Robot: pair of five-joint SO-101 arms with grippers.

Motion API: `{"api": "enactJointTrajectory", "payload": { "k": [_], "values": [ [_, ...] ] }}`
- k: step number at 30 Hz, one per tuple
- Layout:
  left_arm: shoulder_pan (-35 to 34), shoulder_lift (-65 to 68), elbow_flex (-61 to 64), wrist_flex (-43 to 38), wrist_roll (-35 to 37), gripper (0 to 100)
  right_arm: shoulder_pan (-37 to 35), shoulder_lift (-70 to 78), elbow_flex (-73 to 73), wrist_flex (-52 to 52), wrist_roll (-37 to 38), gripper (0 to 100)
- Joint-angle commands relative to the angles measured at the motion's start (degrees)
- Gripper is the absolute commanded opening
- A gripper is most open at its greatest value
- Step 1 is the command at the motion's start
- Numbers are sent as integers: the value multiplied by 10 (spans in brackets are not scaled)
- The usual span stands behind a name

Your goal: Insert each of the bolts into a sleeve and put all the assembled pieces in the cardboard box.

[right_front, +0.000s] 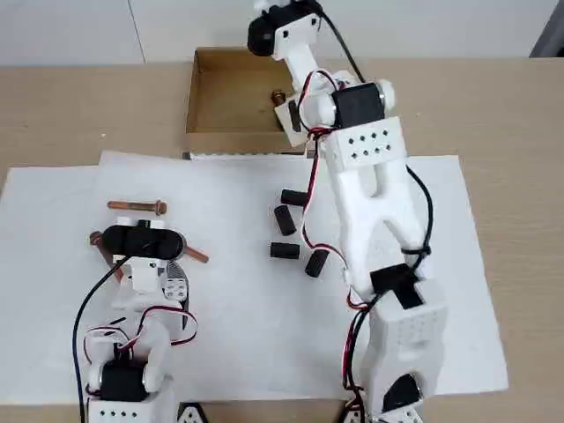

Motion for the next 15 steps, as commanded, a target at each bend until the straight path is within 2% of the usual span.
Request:
{"api": "enactJointTrajectory", "payload": {
  "k": [1,11,15],
  "values": [
    [-3,-4,-4,-2,-4,6,0,-62,-27,59,-11,4],
    [-3,-4,-4,-2,-4,6,2,-167,-18,111,-41,4],
    [-3,-4,-4,-2,-4,6,2,-229,62,114,-42,4]
  ]
}}
